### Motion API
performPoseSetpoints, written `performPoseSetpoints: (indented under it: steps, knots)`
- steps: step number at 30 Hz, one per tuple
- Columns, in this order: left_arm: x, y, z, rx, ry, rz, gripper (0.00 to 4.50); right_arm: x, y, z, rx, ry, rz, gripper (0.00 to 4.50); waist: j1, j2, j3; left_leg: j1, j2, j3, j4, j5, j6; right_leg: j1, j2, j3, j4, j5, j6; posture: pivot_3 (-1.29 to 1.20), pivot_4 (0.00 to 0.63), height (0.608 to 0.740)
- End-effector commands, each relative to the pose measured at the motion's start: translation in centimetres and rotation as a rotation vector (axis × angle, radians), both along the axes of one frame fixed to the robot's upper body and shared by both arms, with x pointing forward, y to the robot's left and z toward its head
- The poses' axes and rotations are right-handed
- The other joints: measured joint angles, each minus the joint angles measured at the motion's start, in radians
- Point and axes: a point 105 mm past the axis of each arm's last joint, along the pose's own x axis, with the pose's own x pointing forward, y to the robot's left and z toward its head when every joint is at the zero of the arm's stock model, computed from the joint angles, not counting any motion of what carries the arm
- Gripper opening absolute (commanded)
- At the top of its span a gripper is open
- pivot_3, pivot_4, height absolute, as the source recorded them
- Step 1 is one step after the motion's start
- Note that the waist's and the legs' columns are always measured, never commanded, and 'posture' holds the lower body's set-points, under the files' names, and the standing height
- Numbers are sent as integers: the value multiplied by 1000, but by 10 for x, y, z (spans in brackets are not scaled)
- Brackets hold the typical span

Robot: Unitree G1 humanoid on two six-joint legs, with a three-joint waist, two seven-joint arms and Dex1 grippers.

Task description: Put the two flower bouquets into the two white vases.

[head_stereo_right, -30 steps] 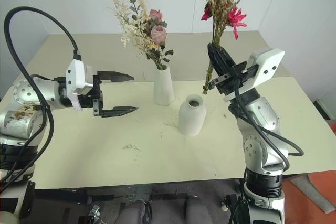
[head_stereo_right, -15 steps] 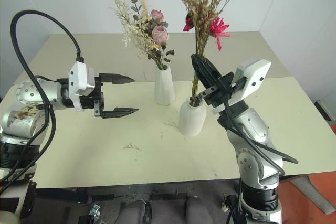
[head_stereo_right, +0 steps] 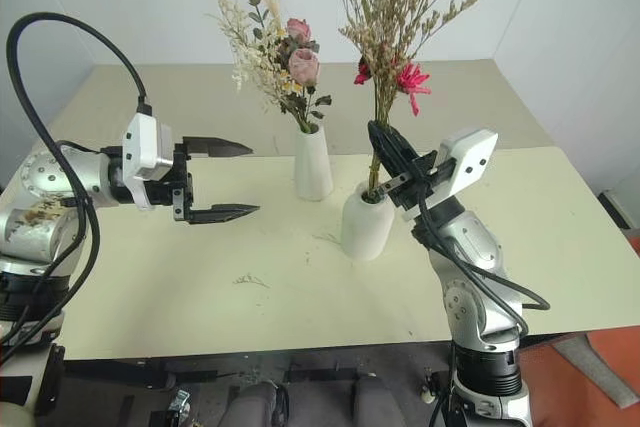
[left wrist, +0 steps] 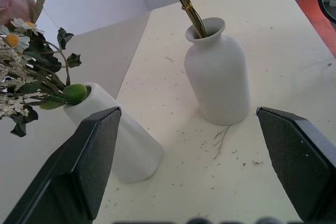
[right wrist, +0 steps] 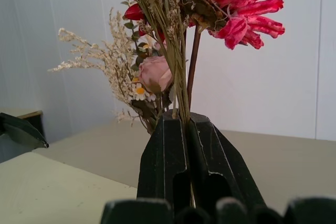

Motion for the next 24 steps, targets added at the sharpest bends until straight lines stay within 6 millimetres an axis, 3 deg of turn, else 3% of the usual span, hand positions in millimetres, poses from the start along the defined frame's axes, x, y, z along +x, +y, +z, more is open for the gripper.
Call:
performPoseSetpoints:
  steps: [1, 5, 8, 14, 19, 21, 24]
  knots:
    - [-3, 3, 11, -4, -49, 11, 4500, -8, -2, 4, 1, -56, -13, 46, 0, 0, 0, 0, 0, 0, 0, 0, 0, 0, 0, 0, 0, 0, 0, 0, 150, 740]
    - [-3, 2, 11, -5, -50, 10, 4500, -11, 0, -2, 7, -56, -5, 46, 1, 0, 0, 0, 0, 0, 0, 0, 0, 0, 0, 0, 0, 0, 0, 0, 150, 740]
    - [-3, 1, 11, -4, -50, 9, 4500, -17, 2, -2, 11, -64, 28, 789, 0, 0, 0, 0, 0, 0, 0, 0, 0, 0, 0, 0, 0, 0, 0, 0, 150, 740]
    - [-3, 2, 11, -1, -50, 9, 4500, -41, 7, -11, -65, -62, 75, 2725, 2, 0, 0, 0, 0, 0, 0, 0, 0, 0, 0, 0, 0, 0, 0, 0, 150, 740]
    - [-1, 1, 9, 2, -44, 9, 4500, -43, 2, -25, -135, -5, 28, 4323, 3, 0, 0, 1, 0, 0, 0, 0, 0, 1, 0, 0, 0, 0, 0, 0, 150, 740]
    - [-1, 0, 8, 2, -43, 10, 4500, -45, -1, -26, -146, 3, 21, 4456, 4, 0, 0, 2, 0, 0, 0, 0, 0, 1, 0, 0, 0, -1, -1, 0, 150, 740]
    - [-1, 3, 7, 2, -37, 18, 4500, -47, -22, -34, -190, 43, -44, 4456, 5, 0, 0, 2, 0, 0, 0, 0, 0, 1, 0, 0, 0, -1, -1, 0, 150, 740]
